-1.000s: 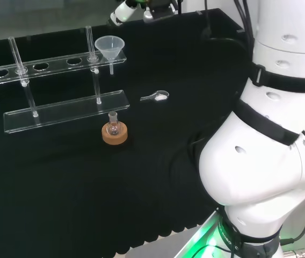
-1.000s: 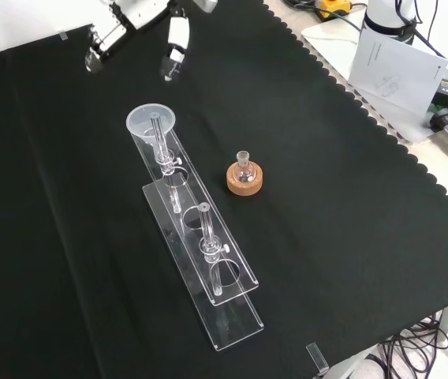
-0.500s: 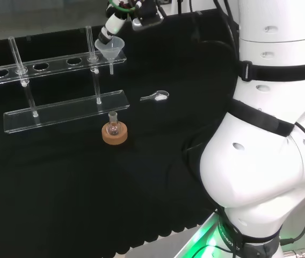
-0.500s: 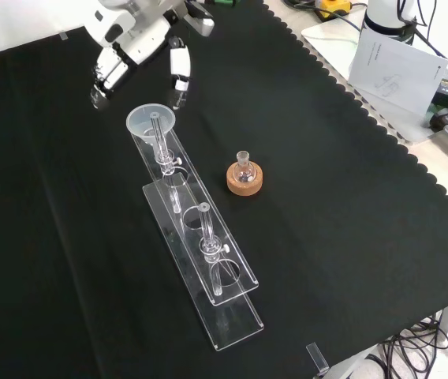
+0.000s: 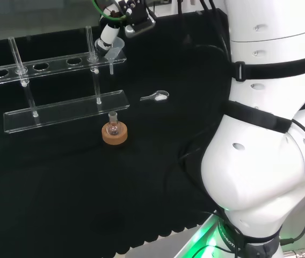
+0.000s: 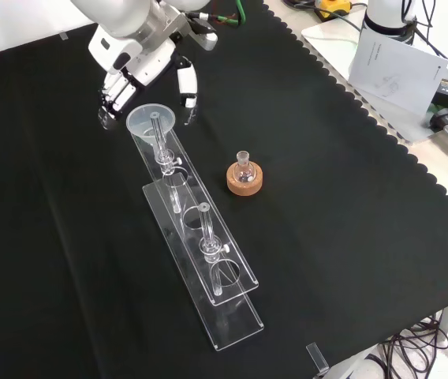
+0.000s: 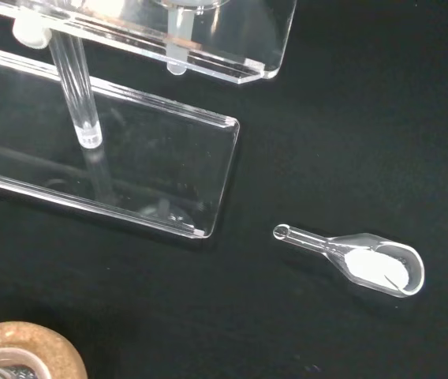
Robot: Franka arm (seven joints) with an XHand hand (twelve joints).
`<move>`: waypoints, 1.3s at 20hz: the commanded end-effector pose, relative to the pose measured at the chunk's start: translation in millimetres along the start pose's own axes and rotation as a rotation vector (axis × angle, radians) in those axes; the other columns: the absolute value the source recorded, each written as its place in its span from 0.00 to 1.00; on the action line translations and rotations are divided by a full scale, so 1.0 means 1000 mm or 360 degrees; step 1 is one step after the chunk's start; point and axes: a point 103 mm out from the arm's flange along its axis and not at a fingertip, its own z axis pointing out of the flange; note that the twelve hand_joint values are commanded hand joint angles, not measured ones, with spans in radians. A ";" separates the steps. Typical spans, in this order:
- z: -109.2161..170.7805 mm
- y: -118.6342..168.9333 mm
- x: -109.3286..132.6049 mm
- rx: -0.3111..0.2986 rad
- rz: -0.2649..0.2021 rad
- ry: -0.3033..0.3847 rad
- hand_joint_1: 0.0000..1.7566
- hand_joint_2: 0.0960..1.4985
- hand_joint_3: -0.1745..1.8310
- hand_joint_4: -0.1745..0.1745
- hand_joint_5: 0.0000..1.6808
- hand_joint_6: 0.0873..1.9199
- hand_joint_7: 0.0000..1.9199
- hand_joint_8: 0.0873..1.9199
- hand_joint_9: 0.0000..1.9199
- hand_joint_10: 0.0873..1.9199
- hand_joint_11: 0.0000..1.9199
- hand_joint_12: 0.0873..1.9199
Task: Pick up the funnel from the transparent funnel stand.
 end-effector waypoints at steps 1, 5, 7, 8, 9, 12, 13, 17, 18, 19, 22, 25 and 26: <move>0.005 0.005 0.003 0.0066 0.0007 -0.0066 0.32 0.42 0.22 0.63 0.00 0.00 0.00 0.16 0.04 0.43 0.22 0.75; 0.007 0.009 0.002 0.0082 0.0013 -0.0090 0.33 0.42 0.23 0.64 0.00 0.00 0.00 0.13 0.02 0.45 0.22 0.75; 0.009 0.010 0.001 0.0090 0.0017 -0.0100 0.34 0.42 0.23 0.64 0.00 0.00 0.00 0.12 0.02 0.45 0.22 0.75; 0.010 0.011 0.001 0.0094 0.0019 -0.0104 0.34 0.42 0.23 0.64 0.00 0.00 0.00 0.12 0.02 0.45 0.22 0.75; 0.011 0.012 0.001 0.0097 0.0023 -0.0108 0.35 0.42 0.23 0.64 0.00 0.00 0.00 0.12 0.02 0.45 0.23 0.75; 0.013 0.015 -0.001 0.0110 0.0031 -0.0108 0.36 0.42 0.23 0.64 0.00 0.00 0.00 0.12 0.02 0.45 0.23 0.75; 0.013 0.015 -0.001 0.0108 0.0032 -0.0106 0.36 0.42 0.23 0.64 0.00 0.00 0.00 0.12 0.02 0.45 0.23 0.75; 0.015 0.017 -0.002 0.0097 0.0033 -0.0117 0.36 0.42 0.24 0.64 0.00 0.00 0.00 0.16 0.05 0.45 0.23 0.75; 0.015 0.017 -0.002 0.0086 0.0034 -0.0126 0.36 0.42 0.24 0.64 0.00 0.00 0.00 0.18 0.07 0.44 0.23 0.75; 0.015 0.017 -0.001 0.0077 0.0038 -0.0135 0.36 0.42 0.25 0.64 0.01 0.00 0.01 0.22 0.12 0.42 0.23 0.75; 0.014 0.015 -0.001 0.0001 0.0051 -0.0164 0.36 0.43 0.28 0.60 0.07 0.00 0.08 0.31 0.28 0.34 0.24 0.73; 0.012 0.013 0.000 -0.0096 0.0077 -0.0207 0.37 0.44 0.31 0.54 0.16 0.00 0.20 0.35 0.42 0.29 0.27 0.71; 0.011 0.011 0.001 -0.0138 0.0091 -0.0224 0.37 0.44 0.31 0.52 0.19 0.00 0.24 0.35 0.46 0.29 0.28 0.70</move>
